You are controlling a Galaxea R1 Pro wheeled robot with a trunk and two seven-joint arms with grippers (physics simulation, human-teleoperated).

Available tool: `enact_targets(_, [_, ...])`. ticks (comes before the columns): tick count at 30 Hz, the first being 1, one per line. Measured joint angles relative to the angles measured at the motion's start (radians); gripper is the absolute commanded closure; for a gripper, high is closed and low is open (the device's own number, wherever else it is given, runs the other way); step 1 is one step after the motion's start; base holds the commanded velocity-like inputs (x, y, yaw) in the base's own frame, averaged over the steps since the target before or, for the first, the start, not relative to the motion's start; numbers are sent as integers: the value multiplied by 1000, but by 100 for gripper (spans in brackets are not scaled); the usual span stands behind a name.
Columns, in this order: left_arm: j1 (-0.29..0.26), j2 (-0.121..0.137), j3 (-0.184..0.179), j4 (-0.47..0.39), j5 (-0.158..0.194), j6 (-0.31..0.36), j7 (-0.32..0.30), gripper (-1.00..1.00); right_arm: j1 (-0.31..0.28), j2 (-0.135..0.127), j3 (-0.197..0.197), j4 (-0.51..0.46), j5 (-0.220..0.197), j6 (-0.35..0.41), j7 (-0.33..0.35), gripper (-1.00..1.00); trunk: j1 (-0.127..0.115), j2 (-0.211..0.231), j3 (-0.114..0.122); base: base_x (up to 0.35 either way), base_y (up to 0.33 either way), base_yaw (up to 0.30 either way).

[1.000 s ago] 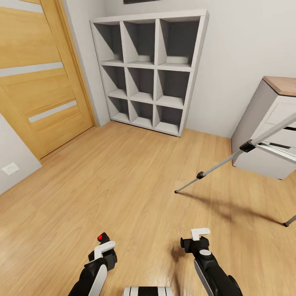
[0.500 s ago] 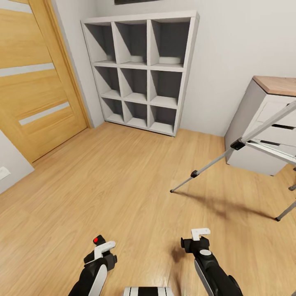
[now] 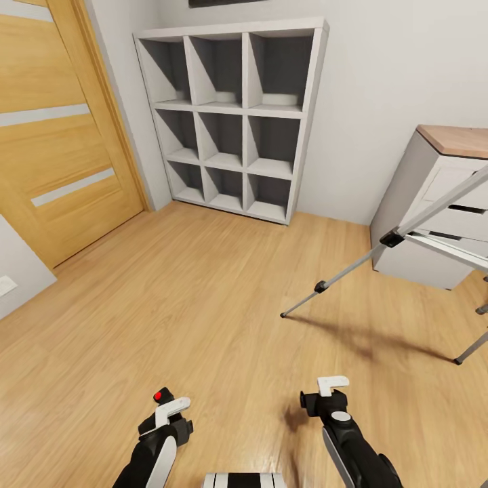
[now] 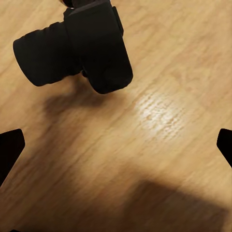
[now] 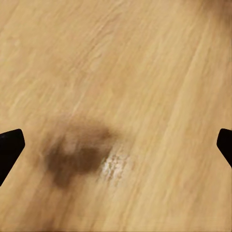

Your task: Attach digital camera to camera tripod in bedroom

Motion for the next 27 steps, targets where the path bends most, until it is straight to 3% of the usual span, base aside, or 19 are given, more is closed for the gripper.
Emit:
enact_targets(11, [0, 0, 0, 1, 0, -2, 1, -100, 0, -2, -1, 0, -3, 2, -1, -100, 0, 0, 0, 0, 0, 0])
enact_targets(27, [0, 0, 0, 0, 0, -2, 0, -100, 0, -3, -1, 0, -3, 0, -1, -100, 7, -4, -62, 0, 0, 0])
